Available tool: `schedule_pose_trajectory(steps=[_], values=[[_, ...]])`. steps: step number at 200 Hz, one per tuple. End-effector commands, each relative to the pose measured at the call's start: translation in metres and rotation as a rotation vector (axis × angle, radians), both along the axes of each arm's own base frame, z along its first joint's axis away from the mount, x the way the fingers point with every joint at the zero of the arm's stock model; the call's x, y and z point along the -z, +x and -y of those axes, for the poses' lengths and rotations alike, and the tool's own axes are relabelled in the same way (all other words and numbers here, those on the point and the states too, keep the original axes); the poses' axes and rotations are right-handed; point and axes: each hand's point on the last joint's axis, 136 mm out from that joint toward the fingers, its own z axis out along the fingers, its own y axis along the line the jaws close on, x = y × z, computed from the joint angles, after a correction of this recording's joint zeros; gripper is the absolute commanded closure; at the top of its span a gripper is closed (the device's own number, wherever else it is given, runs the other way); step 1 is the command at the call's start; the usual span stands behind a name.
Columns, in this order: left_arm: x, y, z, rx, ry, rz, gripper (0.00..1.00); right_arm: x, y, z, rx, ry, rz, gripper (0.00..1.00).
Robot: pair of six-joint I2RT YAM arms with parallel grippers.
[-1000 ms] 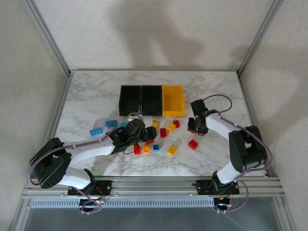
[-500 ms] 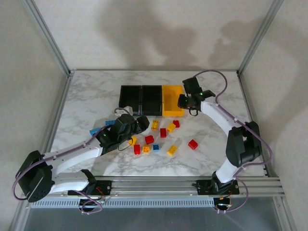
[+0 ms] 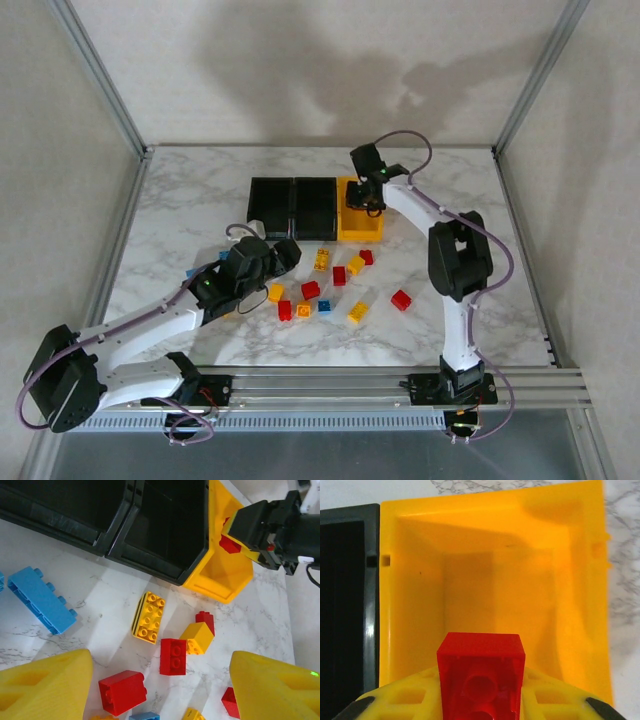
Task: Sort the legos into containers by color
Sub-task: Place the lego in the container.
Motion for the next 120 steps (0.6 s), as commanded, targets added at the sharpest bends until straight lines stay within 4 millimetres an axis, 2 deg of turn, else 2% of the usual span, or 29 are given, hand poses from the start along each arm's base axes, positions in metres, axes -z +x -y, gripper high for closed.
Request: schedule_pose_trajectory(steps=[1,120], values=[[0.003,-0.001,-0.009,-0.028,0.008,-0.008,0.27,0.005,0.0,0.001,0.016,-0.034,-0.02,0.74],[0.004,0.0,-0.009,-0.026,0.014,-0.015,0.27,0.035,-0.007,0.005,0.036,-0.056,-0.072,0.71]])
